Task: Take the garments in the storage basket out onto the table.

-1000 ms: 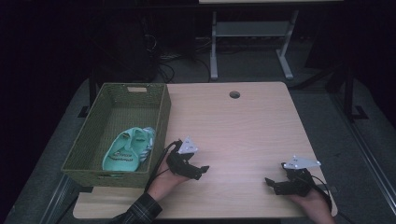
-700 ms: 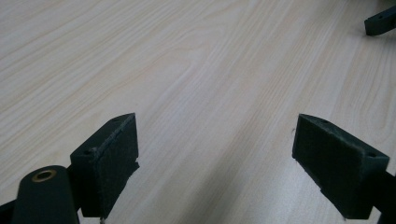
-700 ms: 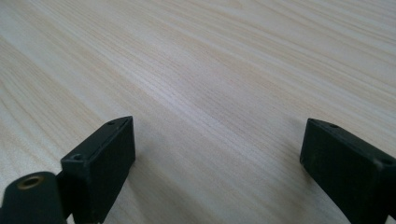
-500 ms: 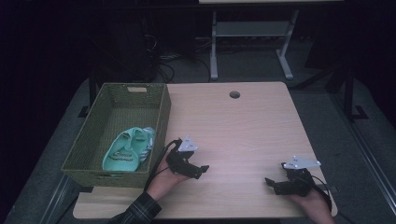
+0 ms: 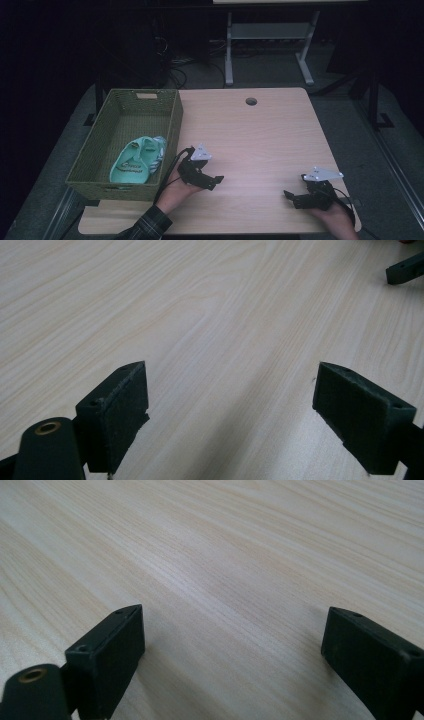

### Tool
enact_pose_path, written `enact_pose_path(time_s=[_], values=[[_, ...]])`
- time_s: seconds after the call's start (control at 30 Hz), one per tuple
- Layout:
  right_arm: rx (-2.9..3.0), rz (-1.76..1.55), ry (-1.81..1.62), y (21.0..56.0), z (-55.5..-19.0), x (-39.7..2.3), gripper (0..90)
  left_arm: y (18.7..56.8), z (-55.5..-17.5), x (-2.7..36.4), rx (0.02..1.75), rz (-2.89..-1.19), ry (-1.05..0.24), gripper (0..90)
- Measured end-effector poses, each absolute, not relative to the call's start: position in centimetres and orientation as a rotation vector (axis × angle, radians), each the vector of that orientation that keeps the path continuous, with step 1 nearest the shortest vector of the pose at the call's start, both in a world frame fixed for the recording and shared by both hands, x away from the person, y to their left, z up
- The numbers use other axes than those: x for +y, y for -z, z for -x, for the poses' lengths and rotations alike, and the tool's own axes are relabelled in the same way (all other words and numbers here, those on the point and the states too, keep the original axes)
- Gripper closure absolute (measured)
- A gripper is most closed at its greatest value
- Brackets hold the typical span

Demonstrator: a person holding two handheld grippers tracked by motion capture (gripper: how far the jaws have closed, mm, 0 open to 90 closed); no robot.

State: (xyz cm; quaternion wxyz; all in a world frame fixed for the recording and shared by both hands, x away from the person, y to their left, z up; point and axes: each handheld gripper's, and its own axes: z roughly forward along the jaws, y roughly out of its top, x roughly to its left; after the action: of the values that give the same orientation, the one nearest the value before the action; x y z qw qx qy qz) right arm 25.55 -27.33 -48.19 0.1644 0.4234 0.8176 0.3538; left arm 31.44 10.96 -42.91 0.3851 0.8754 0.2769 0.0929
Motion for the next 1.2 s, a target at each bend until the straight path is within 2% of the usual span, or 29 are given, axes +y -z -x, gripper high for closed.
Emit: enact_pose_path(time_s=[1.2], values=[[2.33, -1.207, -1.008, 48.2, -25.5, -27.3, 9.7, 40.3, -32.0, 10.8, 0.695, -2.263, -0.217, 14.0]])
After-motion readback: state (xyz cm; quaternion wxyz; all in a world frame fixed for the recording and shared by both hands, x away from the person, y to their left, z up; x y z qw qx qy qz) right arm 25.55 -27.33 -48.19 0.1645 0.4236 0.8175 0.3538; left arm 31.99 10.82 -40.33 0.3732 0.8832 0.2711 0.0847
